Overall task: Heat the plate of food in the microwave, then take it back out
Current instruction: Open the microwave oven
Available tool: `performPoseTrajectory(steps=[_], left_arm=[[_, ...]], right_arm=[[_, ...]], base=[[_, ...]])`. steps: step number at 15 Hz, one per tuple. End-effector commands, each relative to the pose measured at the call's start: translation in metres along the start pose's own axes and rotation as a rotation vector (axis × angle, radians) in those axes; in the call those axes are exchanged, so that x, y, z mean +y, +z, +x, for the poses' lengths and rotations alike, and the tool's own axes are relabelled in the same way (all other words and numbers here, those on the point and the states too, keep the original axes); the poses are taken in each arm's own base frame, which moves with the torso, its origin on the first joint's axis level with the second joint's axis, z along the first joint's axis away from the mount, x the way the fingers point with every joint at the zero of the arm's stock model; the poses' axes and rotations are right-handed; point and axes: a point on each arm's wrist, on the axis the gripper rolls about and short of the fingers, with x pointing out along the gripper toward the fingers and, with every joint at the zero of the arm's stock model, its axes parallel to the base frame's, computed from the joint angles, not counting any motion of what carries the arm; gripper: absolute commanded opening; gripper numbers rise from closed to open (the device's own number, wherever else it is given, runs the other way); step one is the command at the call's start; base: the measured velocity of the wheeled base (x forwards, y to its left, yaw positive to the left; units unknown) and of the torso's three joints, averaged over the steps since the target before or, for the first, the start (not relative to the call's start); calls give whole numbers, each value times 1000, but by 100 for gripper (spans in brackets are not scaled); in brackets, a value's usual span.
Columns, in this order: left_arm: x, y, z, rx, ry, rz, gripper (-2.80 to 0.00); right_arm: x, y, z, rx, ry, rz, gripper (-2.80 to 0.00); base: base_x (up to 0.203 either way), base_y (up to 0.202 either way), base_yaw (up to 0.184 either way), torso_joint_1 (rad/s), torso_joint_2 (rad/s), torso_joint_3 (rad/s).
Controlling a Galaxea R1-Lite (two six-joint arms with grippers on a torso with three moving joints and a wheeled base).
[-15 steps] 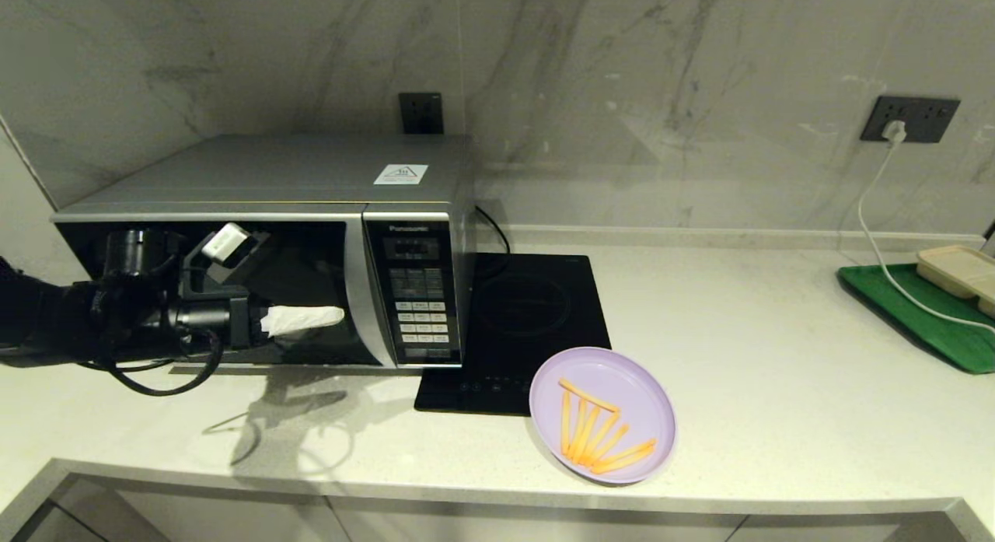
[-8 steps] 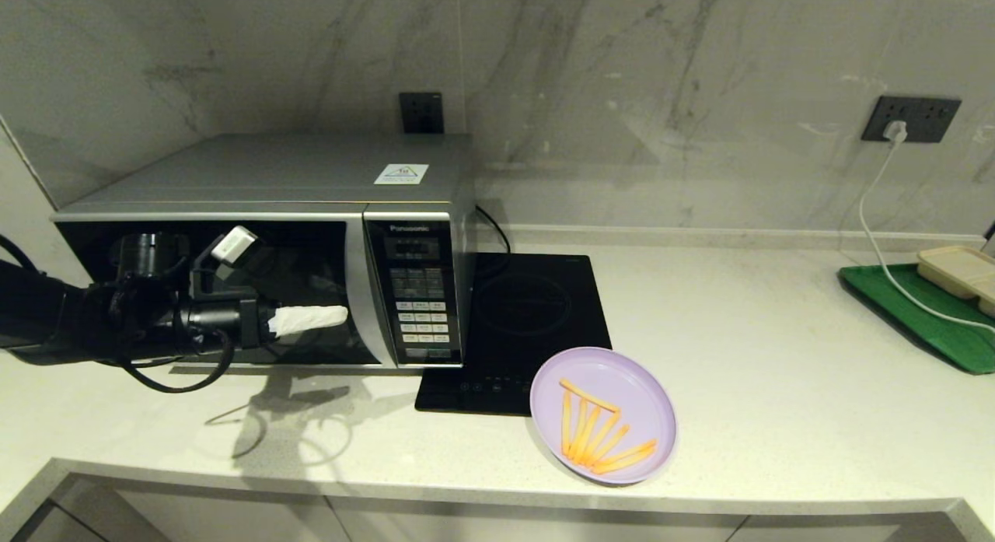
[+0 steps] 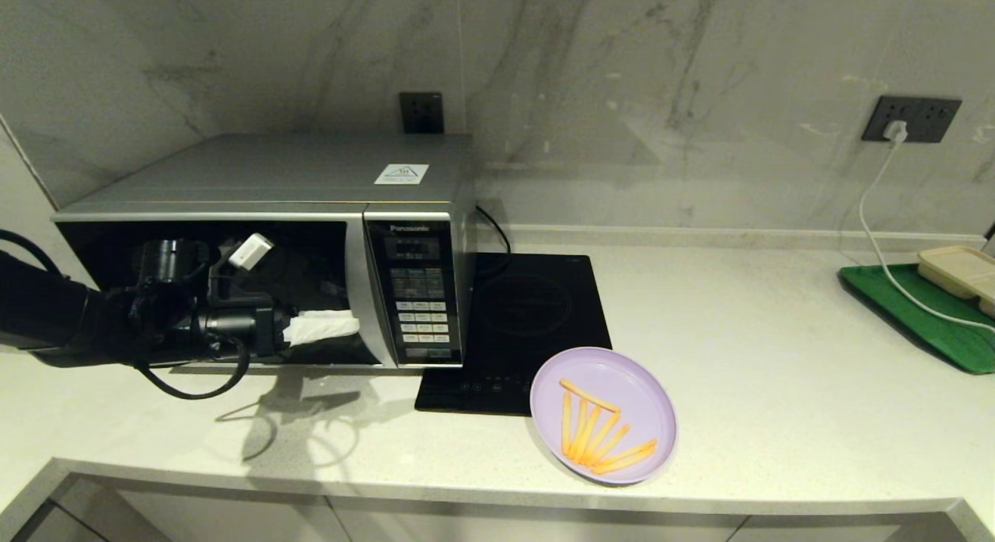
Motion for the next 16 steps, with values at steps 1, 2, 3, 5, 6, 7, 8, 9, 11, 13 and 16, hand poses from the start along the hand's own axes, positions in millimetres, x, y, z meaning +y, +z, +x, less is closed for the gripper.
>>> performPoseTrajectory(steps=[1, 2, 3, 5, 6, 7, 8, 9, 11, 13, 16], left_arm=[[1, -1, 0, -1, -7, -1, 0], [0, 0, -1, -3, -4, 1, 0], [-1, -2, -1, -1, -5, 3, 0], [1, -7, 0, 4, -6, 18, 0], [4, -9, 1, 6, -7, 22, 0], [9, -13, 2, 9, -9, 25, 0], [14, -16, 4, 10, -11, 44, 0], [20, -19, 6, 6, -15, 80, 0], [26, -18, 7, -14, -56, 137, 0], [27, -18, 9, -14, -63, 146, 0], [27, -16, 10, -15, -67, 154, 0]], right_arm=[[0, 0, 0, 1, 0, 1, -280], [0, 0, 0, 1, 0, 1, -280], [0, 0, 0, 1, 0, 1, -280], [0, 0, 0, 1, 0, 1, -280], [0, 0, 0, 1, 0, 1, -280], [0, 0, 0, 1, -1, 1, -280], [0, 0, 0, 1, 0, 1, -280], [0, 0, 0, 1, -1, 1, -280], [0, 0, 0, 1, 0, 1, -280], [0, 0, 0, 1, 0, 1, -280], [0, 0, 0, 1, 0, 1, -280]], base=[[0, 0, 0, 0, 0, 0], [0, 0, 0, 0, 0, 0], [0, 0, 0, 0, 0, 0], [0, 0, 0, 0, 0, 0], [0, 0, 0, 0, 0, 0], [0, 0, 0, 0, 0, 0], [0, 0, 0, 0, 0, 0], [0, 0, 0, 0, 0, 0], [0, 0, 0, 0, 0, 0], [0, 0, 0, 0, 0, 0], [0, 0, 0, 0, 0, 0]])
